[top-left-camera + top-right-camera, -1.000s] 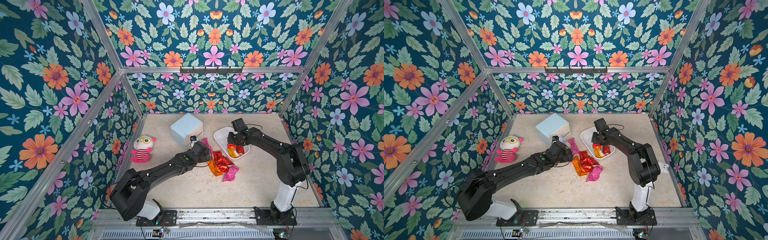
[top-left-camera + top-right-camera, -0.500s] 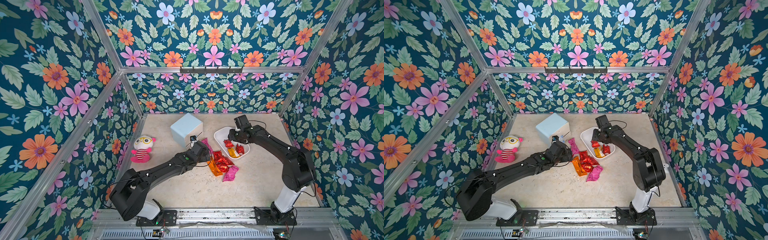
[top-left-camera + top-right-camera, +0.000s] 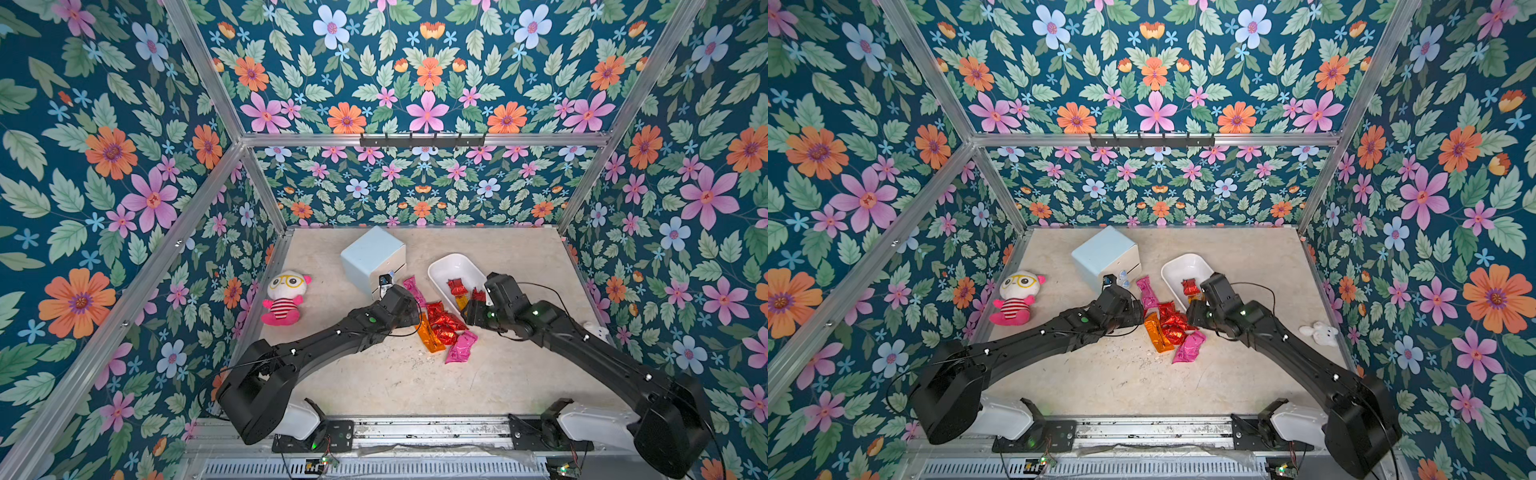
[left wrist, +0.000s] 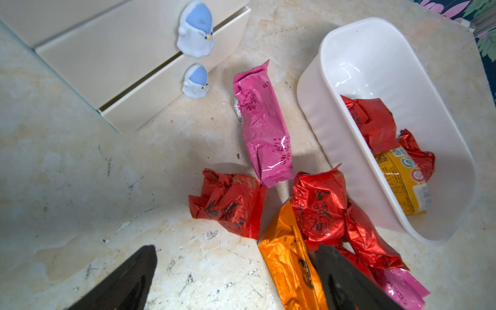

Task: Put the tea bags into the storage box
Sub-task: Pick up the tea bag from the center of the board.

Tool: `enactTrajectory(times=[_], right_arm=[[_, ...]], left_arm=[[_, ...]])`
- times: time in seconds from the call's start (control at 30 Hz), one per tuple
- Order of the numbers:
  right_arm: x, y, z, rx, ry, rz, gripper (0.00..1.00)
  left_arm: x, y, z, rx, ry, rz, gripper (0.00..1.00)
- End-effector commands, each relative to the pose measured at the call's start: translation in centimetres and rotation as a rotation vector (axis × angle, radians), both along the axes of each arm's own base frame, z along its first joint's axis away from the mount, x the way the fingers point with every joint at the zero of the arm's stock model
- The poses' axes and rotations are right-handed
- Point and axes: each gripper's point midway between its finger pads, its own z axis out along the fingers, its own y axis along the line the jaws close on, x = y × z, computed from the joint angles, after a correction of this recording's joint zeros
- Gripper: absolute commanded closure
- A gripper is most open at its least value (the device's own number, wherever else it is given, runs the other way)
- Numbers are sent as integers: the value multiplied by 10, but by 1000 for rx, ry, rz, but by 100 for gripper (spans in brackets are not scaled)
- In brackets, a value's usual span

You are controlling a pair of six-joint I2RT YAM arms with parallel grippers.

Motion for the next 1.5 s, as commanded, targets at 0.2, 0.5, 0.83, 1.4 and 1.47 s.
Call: enactTrajectory(times=[0.2,0.5,0.83,1.4,1.47], right_arm=[[-38,-8,-52,110,125,-83,28],[-20,7,-73,127,120,-88,26],[-18,16,-97,98,191,-59,34],[-26,12,-90,101,185,-46,85],[-28,12,-88,99,186,-34,89]], left_arm=[[-3,-3,4,-35,-1,3,1],[-10,3,-1,-45,9,20,1],[-14,11,-1,-41,-1,36,1],[-9,5,-6,-25,13,25,1],[-8,3,-6,-19,13,19,1]])
